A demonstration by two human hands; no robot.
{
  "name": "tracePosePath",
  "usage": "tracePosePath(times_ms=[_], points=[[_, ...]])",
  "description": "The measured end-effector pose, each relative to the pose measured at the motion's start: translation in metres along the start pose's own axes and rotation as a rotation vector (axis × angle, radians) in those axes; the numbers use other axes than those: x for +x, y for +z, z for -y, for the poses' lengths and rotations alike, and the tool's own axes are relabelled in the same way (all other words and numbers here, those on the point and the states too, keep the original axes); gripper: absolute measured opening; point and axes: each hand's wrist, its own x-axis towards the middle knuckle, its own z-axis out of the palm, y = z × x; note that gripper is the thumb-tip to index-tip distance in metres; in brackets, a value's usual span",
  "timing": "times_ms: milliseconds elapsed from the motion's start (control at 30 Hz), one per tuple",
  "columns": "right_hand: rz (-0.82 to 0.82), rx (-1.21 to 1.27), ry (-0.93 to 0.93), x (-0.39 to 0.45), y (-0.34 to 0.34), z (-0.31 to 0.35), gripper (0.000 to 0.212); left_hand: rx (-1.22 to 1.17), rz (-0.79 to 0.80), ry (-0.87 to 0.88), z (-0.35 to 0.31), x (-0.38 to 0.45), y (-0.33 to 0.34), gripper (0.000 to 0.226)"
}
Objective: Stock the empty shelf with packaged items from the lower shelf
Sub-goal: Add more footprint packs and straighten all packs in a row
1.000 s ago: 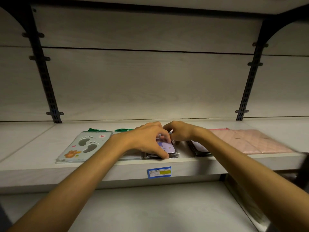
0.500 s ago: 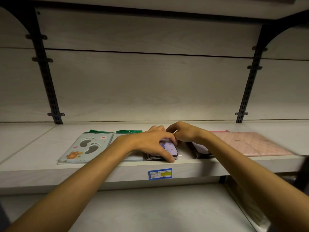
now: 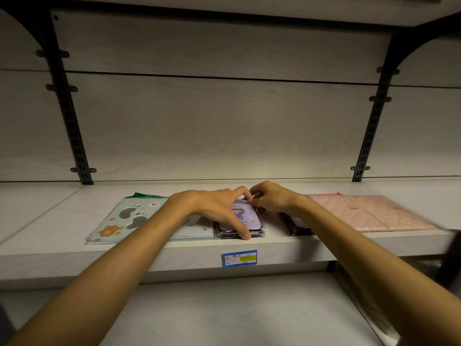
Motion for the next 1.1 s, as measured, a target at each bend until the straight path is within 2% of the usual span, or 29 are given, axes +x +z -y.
tracePosePath(times_ms=[200,333,467,600,733,867,1100], points=[[-0.01,-0.014,0.019,-0.006,0.004,0.006,0.032,0.049,0.03,-0.023,-0.004,0.003,-0.001,0.082],[-0.024,-0.067,0.014,-0.009,-0.001,0.012,0.036,0.064,0.031,-0.033,-0.006,0.002,-0.007,0.091],[-0.18,-0.154,-0.002,-0.016,-0.02,0.004,0.042,0.036,-0.003,0.008,-0.012,0.002,-0.014,0.086],[-0.307,-0.238,0.092,-0.022,-0.047,-0.019,0.037,0.007,-0.165,0.128,-0.032,0.01,-0.008,0.068],[-0.24,-0.334,0.255,-0.028,-0.062,-0.044,0.028,0.068,-0.25,0.286,-0.059,0.026,0.01,0.056],[-0.109,-0.324,0.363,-0.032,-0.066,-0.05,0.027,0.156,-0.226,0.338,-0.084,0.044,0.022,0.058],[-0.101,-0.354,0.358,-0.032,-0.061,-0.052,0.029,0.235,-0.176,0.317,-0.094,0.056,0.03,0.066]])
